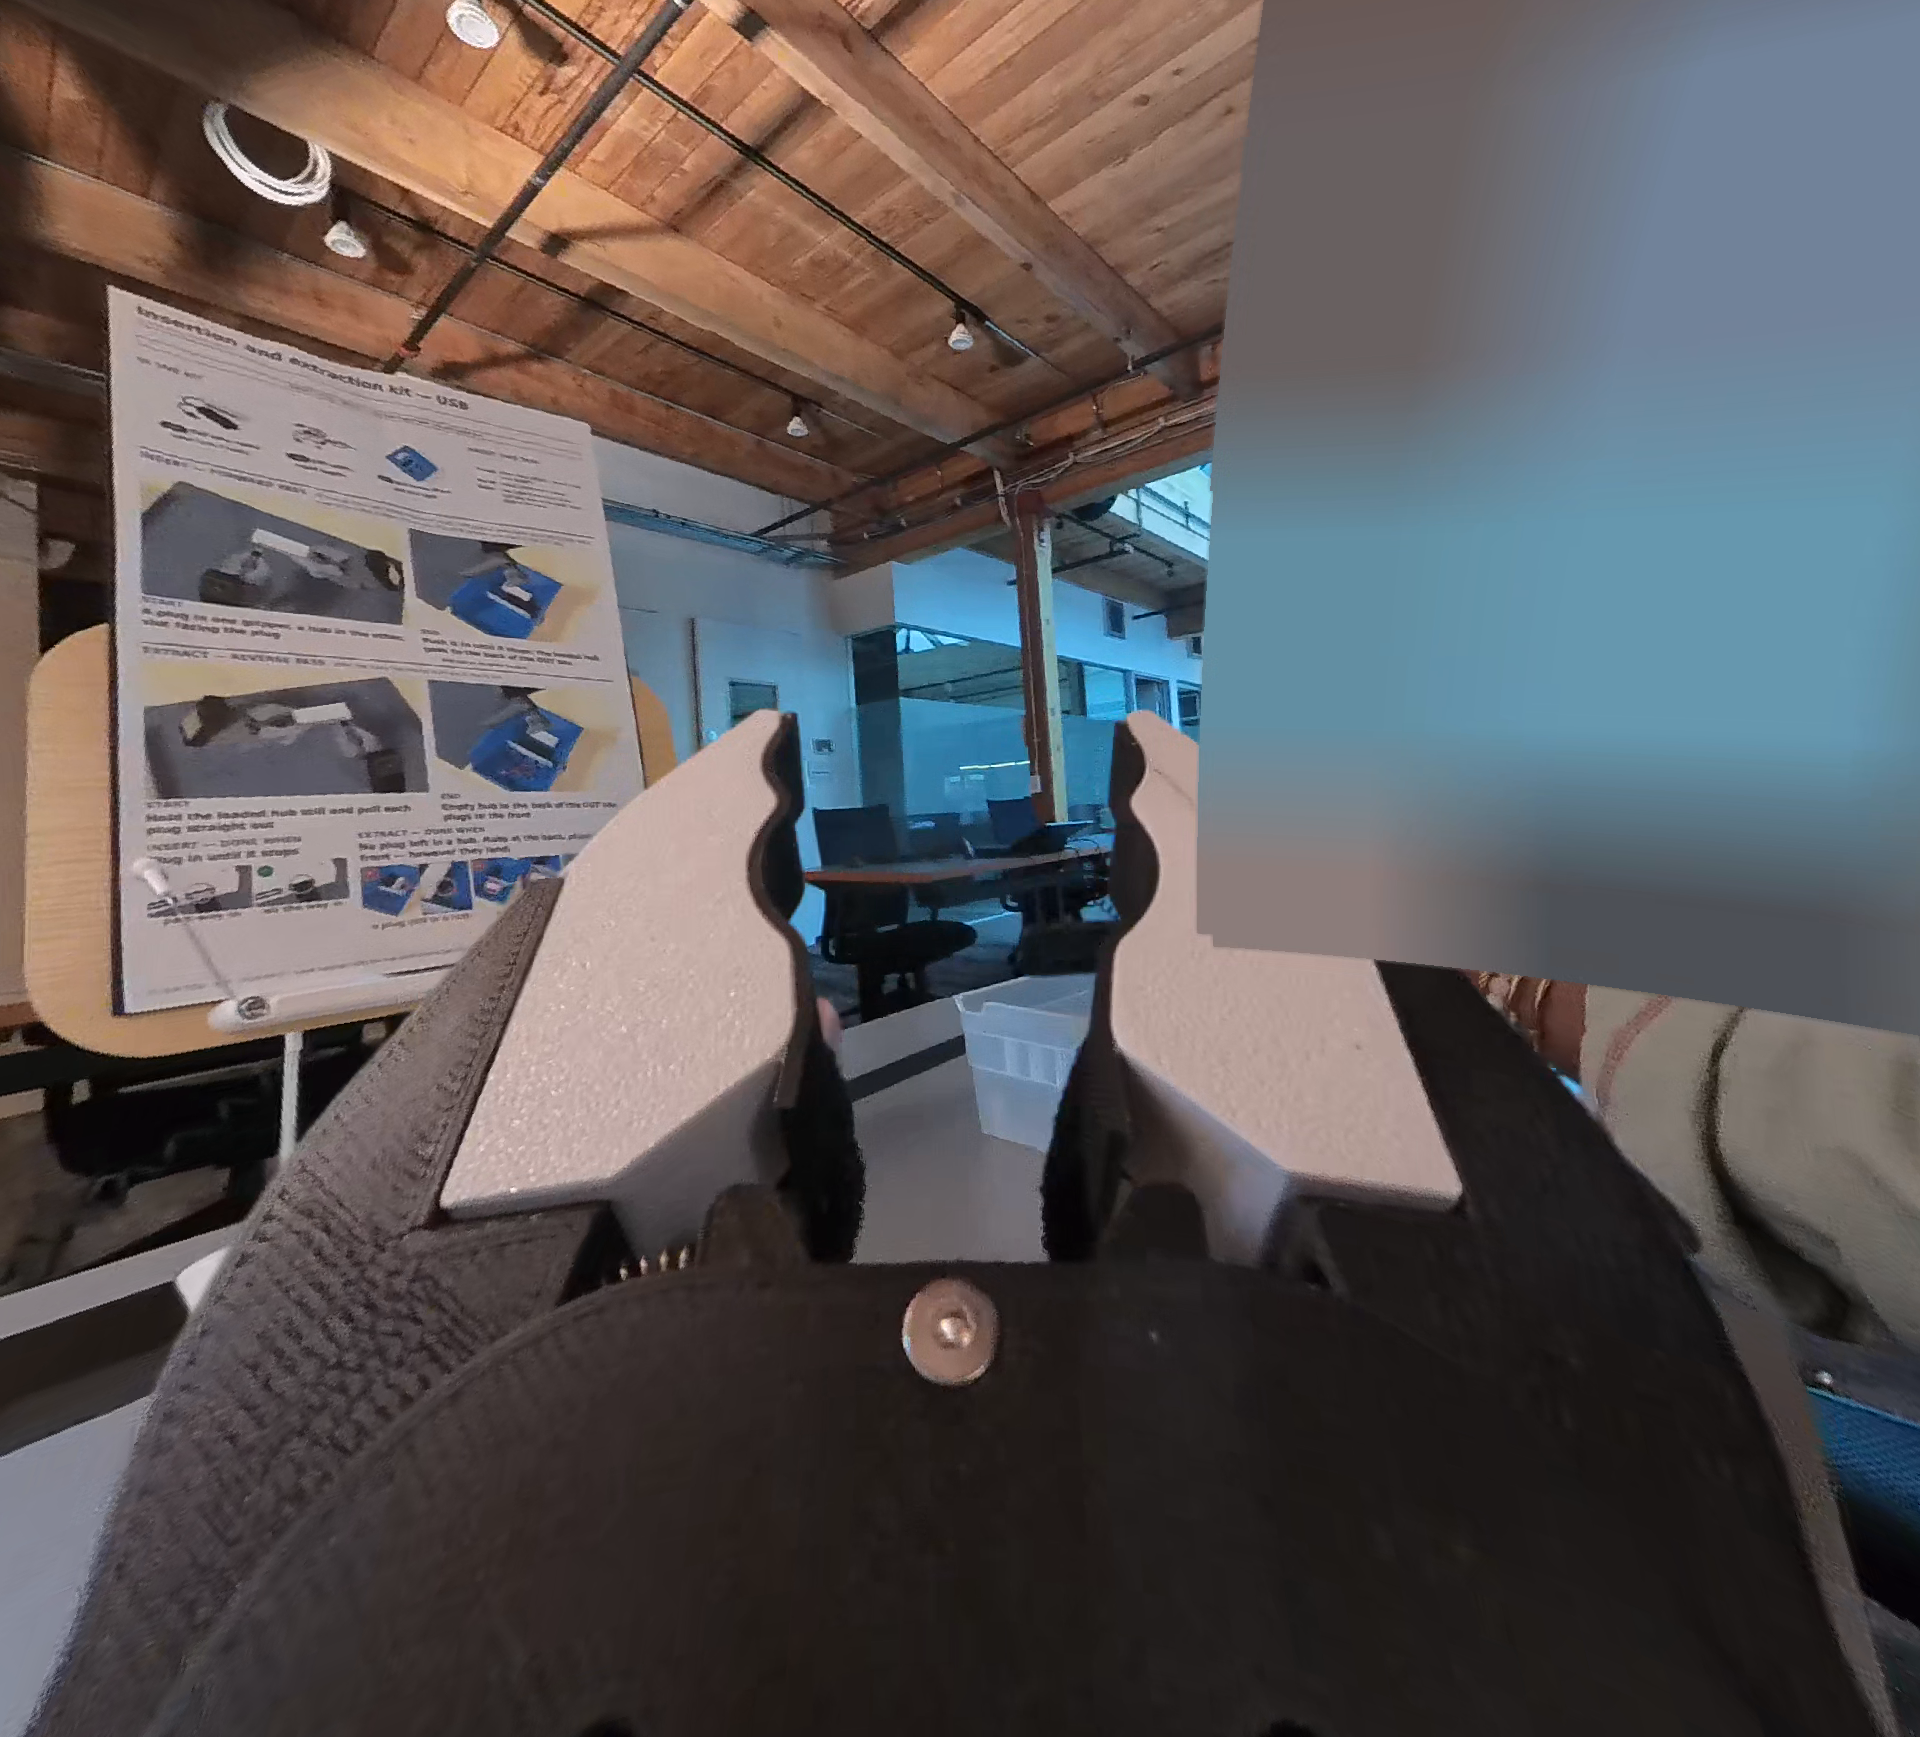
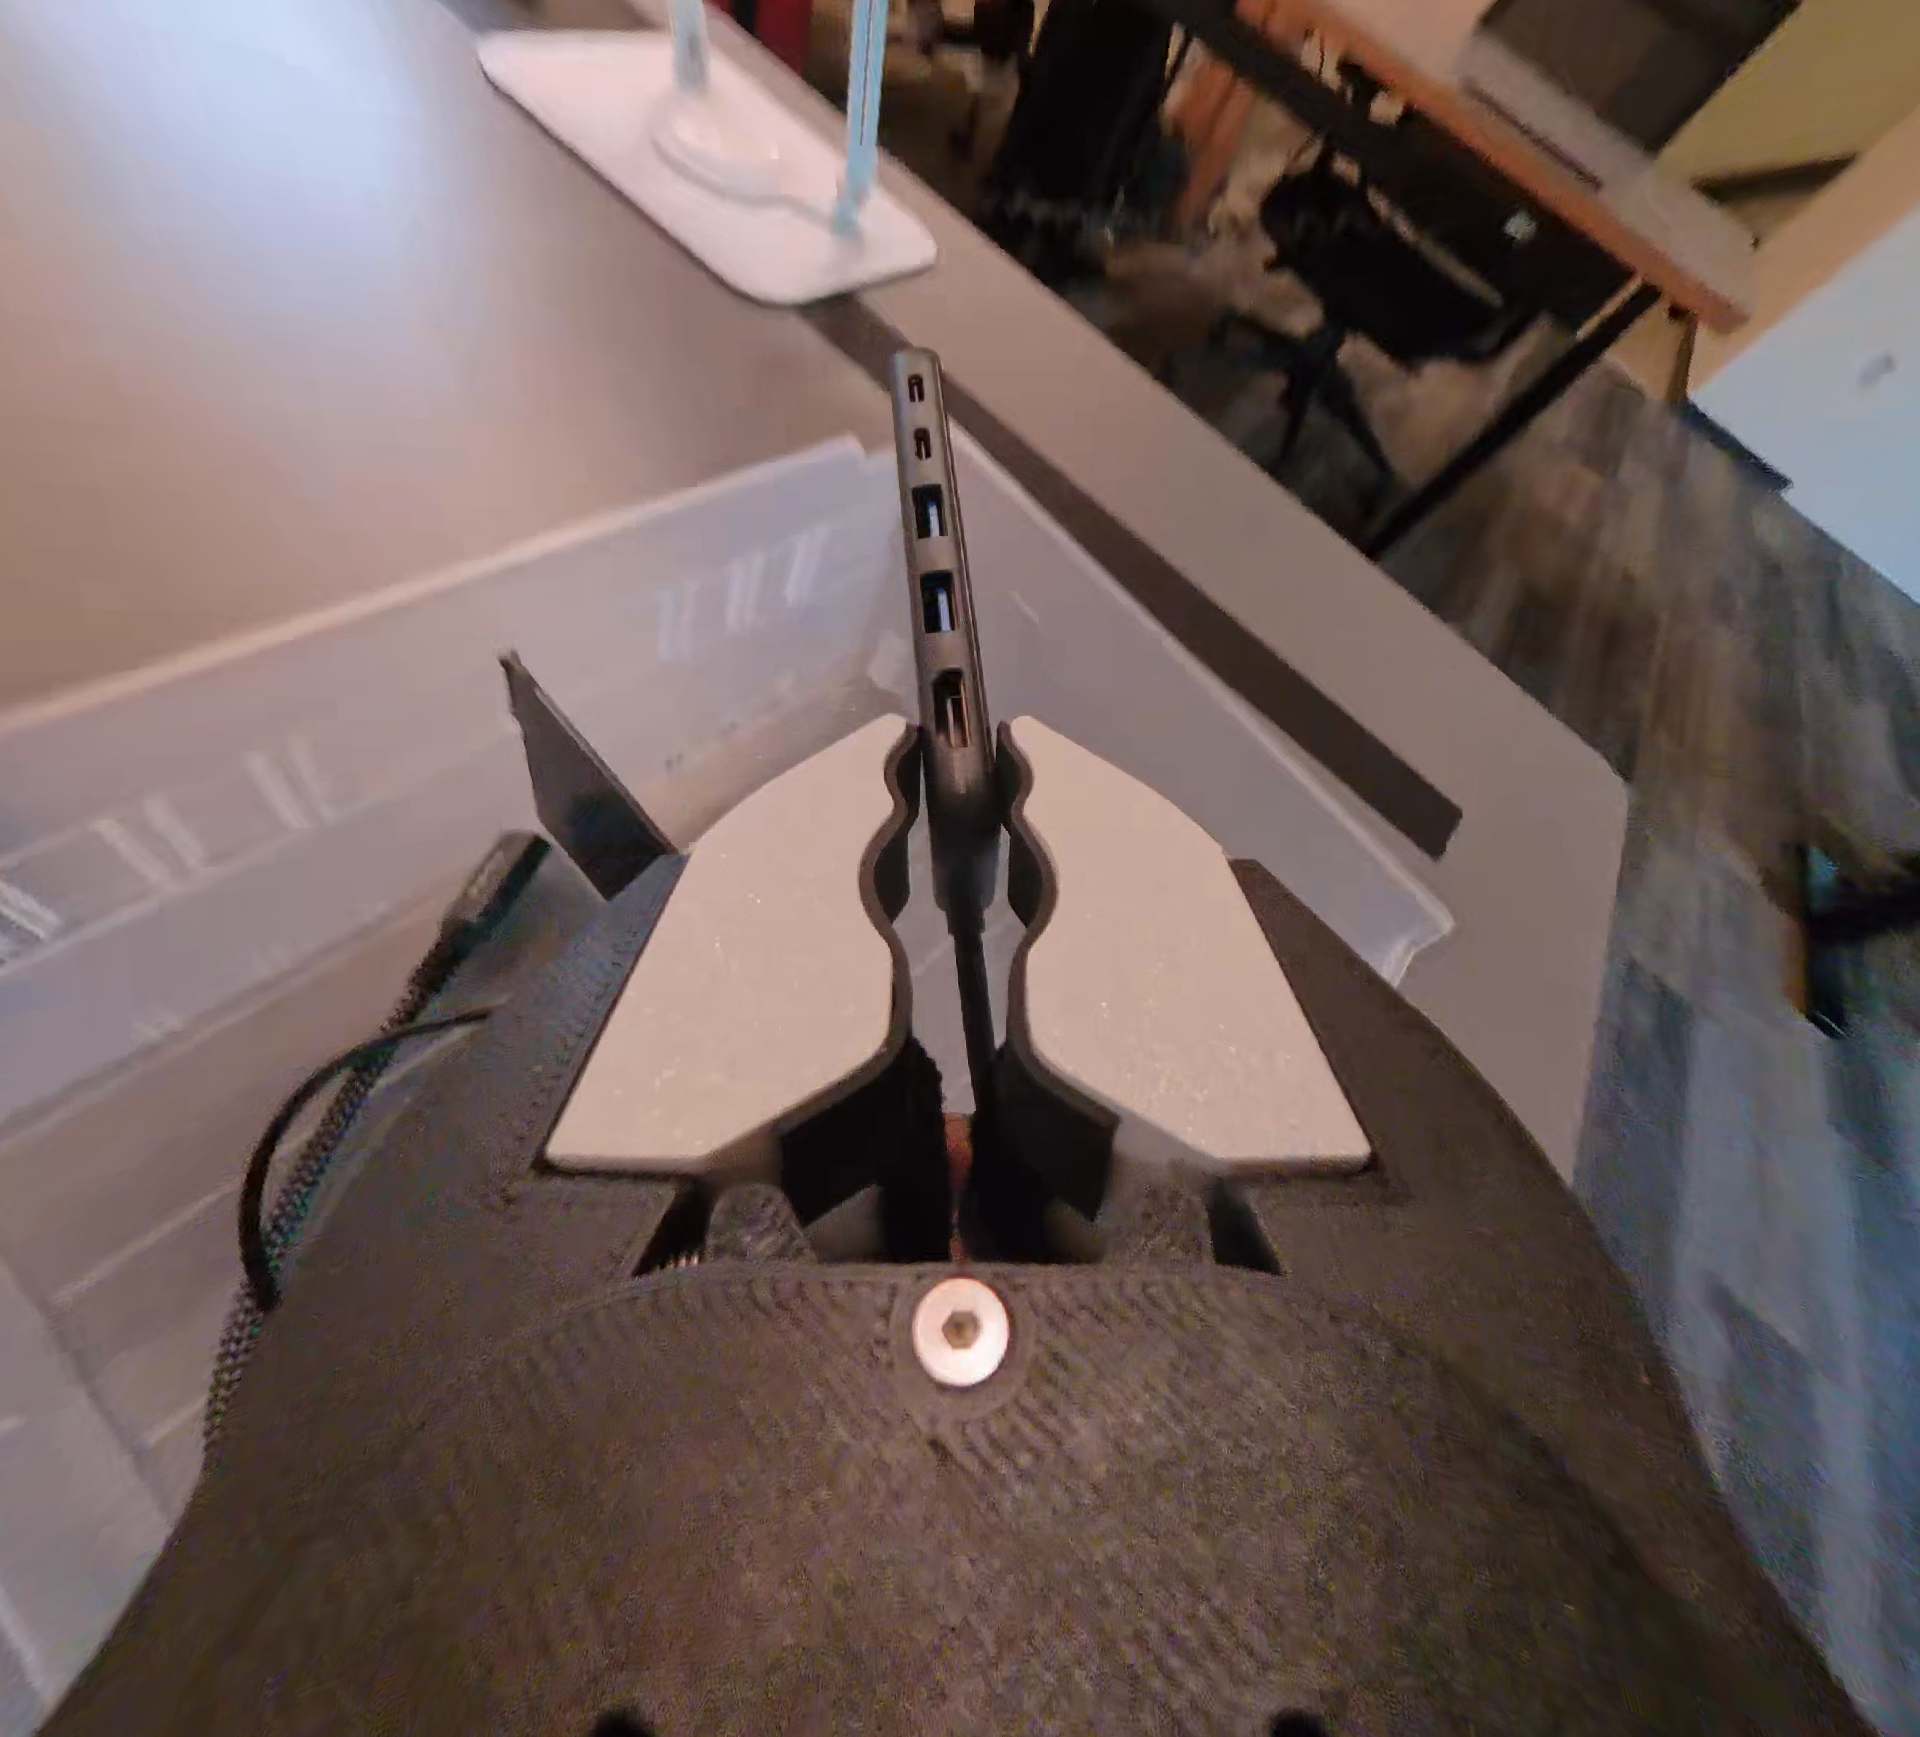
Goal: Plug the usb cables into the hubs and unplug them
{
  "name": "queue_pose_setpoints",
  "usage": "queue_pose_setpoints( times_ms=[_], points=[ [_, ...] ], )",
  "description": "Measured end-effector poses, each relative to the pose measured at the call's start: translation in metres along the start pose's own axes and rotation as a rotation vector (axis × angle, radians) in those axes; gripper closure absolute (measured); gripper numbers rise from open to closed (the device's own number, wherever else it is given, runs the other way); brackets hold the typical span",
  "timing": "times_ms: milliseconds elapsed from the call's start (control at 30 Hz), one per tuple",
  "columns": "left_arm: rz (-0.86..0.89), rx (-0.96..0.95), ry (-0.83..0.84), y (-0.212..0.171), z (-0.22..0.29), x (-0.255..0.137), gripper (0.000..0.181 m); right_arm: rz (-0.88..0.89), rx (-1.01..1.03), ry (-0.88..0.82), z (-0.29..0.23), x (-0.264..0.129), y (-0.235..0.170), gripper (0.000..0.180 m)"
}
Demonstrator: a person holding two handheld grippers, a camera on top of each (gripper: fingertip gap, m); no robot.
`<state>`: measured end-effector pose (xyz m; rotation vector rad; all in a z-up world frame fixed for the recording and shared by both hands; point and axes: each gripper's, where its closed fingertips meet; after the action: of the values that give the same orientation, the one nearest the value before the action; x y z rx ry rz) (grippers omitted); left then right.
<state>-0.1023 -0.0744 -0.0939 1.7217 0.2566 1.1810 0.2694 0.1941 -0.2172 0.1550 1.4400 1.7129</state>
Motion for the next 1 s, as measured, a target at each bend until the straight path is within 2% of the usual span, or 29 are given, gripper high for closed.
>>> queue_pose_setpoints(
  times_ms=[200,300,400,500,567,633,700,867,1000],
  points=[
    [-0.002,0.008,0.012,0.0,-0.001,0.0,0.127,-0.172,-0.108,0.043,-0.014,0.017,-0.01,0.159],
    [-0.007,0.029,0.018,0.002,-0.002,-0.001,0.127,-0.193,-0.087,0.042,-0.013,0.017,-0.008,0.152],
    [-0.006,0.036,0.026,0.004,-0.005,-0.002,0.127,-0.074,-0.032,0.02,-0.016,0.009,0.013,0.15],
    [-0.021,0.011,0.03,0.001,-0.009,-0.003,0.127,0.085,0.046,-0.04,-0.022,-0.008,0.045,0.138],
    [-0.05,-0.014,0.025,-0.004,-0.01,-0.003,0.127,0.187,0.115,-0.08,-0.032,-0.022,0.07,0.116],
    [-0.09,-0.033,0.007,-0.012,-0.01,-0.002,0.127,0.297,0.19,-0.139,-0.044,-0.038,0.096,0.079],
    [-0.132,-0.037,-0.017,-0.019,-0.007,-0.002,0.127,0.386,0.238,-0.171,-0.065,-0.054,0.119,0.06],
    [-0.28,-0.021,-0.121,-0.046,0.013,-0.003,0.127,0.524,0.174,-0.22,-0.137,-0.081,0.158,0.047],
    [-0.355,-0.006,-0.152,-0.059,0.021,-0.004,0.127,0.606,0.111,-0.193,-0.198,-0.076,0.17,0.055]
  ],
)
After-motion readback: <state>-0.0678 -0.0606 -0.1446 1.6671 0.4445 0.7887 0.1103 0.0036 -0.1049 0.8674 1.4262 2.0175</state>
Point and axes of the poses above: each gripper's, where its closed fingertips meet, x out along the fingers, y out of its top, z = x × y across the jaws, and after that the axes turned 3 degrees about y, right-handed
